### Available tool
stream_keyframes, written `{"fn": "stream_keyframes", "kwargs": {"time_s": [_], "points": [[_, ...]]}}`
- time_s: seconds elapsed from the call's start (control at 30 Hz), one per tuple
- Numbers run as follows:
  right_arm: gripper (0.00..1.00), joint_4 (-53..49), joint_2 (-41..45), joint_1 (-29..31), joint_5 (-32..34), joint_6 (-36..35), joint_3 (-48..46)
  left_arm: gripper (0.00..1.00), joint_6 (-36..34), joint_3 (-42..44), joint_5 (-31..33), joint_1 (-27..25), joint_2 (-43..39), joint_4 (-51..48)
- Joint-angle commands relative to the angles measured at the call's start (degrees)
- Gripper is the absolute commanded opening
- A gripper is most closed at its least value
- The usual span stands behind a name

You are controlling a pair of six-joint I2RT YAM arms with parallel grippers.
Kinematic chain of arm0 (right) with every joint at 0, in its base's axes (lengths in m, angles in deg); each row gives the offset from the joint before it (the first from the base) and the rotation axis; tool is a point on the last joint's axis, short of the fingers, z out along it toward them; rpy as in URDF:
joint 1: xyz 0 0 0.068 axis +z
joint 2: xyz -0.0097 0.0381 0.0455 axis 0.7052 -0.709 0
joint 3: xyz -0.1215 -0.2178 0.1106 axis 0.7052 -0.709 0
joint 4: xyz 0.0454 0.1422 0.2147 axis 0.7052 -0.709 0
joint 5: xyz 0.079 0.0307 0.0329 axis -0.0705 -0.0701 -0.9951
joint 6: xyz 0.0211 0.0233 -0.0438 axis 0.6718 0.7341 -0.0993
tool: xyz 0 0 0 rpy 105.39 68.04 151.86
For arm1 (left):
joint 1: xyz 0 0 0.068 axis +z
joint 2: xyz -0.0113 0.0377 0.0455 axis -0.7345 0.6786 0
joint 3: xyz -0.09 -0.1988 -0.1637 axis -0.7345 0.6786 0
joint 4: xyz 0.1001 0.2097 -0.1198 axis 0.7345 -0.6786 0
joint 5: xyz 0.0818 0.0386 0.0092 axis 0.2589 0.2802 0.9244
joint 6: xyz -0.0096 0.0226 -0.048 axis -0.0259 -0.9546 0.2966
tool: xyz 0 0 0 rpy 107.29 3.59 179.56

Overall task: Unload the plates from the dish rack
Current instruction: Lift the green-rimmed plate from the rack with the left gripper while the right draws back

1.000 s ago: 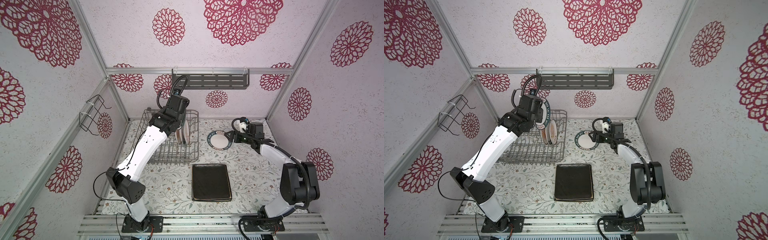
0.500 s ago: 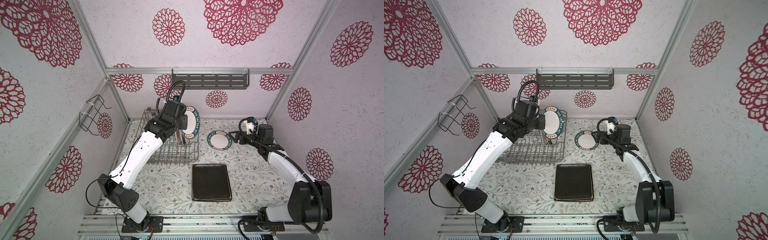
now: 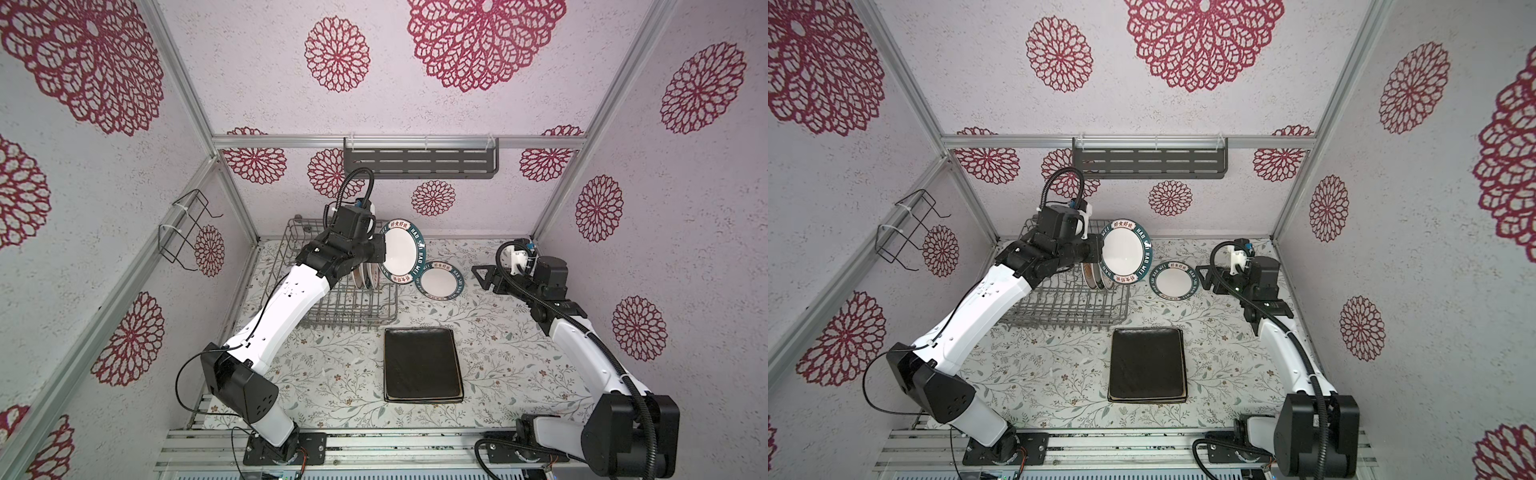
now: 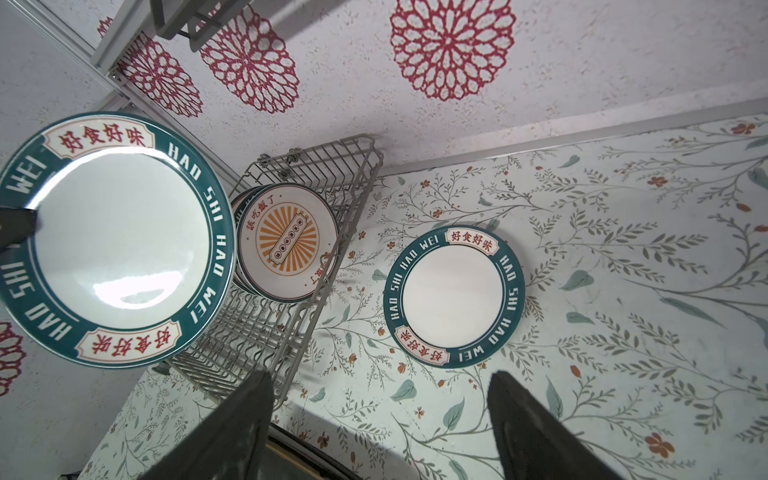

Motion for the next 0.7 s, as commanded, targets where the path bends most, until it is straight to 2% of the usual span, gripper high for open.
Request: {"fn": "stream_keyframes", "kwargs": {"time_s": [0.0,0.23,0.67], "points": [[0.85,-0.06,2.28,-1.09,-1.36,0.98,0.10,0.00,3.24,0.19,-3.83,0.15,0.96,6.53],[0.87,-0.73,1.91,-3.42,-1.54,1.23,-1.31,0.00,5.70,0.47,-6.68,-0.49,4.44,9.13],[0.88,-0.38,-0.42,-5.59,-1.37,2.08,-2.63,0.00,9.48,-0.75,-8.01,-1.25,11.73,14.08]]}}
